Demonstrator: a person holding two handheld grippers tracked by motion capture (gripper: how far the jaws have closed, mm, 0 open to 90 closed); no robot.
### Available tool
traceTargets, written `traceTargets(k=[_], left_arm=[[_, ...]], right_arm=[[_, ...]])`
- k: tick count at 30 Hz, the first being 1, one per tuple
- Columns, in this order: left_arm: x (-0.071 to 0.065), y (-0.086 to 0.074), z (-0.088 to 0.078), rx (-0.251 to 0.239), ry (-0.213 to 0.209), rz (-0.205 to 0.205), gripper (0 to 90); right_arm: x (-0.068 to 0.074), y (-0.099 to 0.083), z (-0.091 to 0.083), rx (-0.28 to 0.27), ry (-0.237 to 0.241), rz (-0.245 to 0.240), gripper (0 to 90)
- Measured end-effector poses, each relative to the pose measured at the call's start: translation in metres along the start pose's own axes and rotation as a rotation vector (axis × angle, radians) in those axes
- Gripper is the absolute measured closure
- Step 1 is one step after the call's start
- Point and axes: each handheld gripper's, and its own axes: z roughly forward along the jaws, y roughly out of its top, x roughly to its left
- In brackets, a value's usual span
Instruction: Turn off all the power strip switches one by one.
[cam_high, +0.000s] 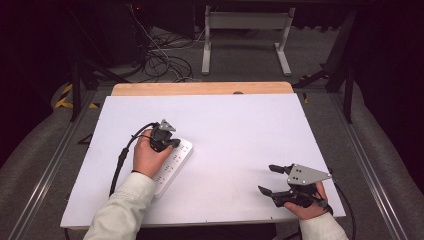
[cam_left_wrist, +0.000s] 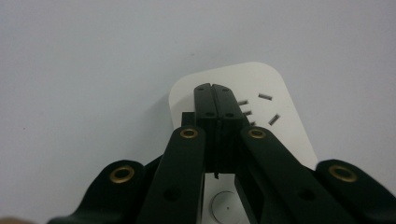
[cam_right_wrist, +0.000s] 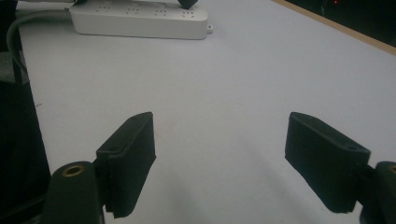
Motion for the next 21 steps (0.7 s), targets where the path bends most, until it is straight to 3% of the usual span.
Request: traceTargets(k=[2,3,4,5,8,11,14,21], left_arm=[[-0.004,0.002,0.000,0.014,0.025,0.016,90.0],[-0.006,0.004,-0.002,-0.012,0.035,0.024,90.0],[-0.007,0.005,-0.004,0.006,0.043,0.022,90.0],[-0.006,0.005,-0.006,-0.015,0.025,0.011,90.0],[-0.005,0.007,-0.021,-0.074,0.029,0.008,89.9],[-0.006,0.009,-0.032,-0.091,0.030,0.025,89.9],[-0.005,0.008,-0.037,-0.109,0.015,0.008,89.9],[-0.006,0.007,-0.047,-0.143,-0.004,0.012,89.8]], right_arm=[[0.000,0.000,0.000,-0.002,-0.001,0.001,24.7],[0.000,0.000,-0.001,-0.003,-0.002,0.001,24.7],[0.000,0.000,-0.001,-0.005,-0.004,0.001,24.7],[-0.001,0.000,-0.001,-0.006,-0.004,0.000,24.7],[-0.002,-0.001,-0.001,-0.007,-0.007,0.005,24.7],[-0.003,-0.001,0.000,-0.001,-0.008,0.005,24.7],[-0.003,-0.001,0.000,-0.002,-0.006,0.006,24.7],[-0.002,-0.001,-0.001,-0.001,-0.008,0.009,24.7]])
